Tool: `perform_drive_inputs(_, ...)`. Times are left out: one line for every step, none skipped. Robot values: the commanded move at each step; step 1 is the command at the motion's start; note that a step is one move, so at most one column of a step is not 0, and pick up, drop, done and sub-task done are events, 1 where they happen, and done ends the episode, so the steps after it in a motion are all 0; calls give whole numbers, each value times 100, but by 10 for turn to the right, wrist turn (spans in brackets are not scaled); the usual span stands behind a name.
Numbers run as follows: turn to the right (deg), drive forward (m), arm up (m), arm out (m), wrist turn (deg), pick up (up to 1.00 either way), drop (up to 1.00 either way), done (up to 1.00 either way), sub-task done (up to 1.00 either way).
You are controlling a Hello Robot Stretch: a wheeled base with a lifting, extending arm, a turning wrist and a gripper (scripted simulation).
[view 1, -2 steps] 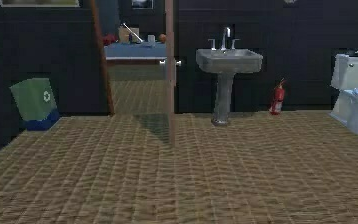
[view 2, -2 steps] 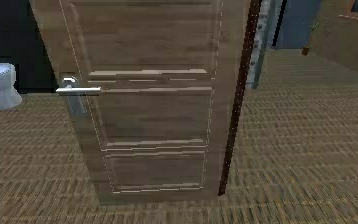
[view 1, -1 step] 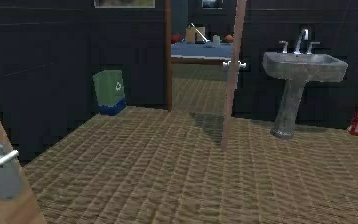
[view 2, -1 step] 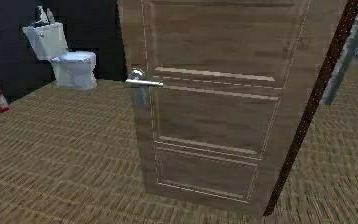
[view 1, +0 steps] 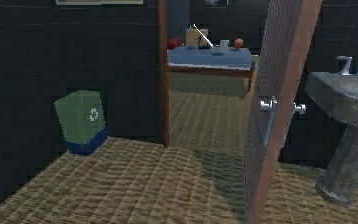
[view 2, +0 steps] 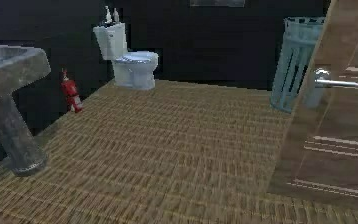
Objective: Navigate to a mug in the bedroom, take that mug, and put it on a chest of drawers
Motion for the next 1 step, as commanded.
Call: perform_drive_inputs(0,90,0,0,0,0,0,0,0)
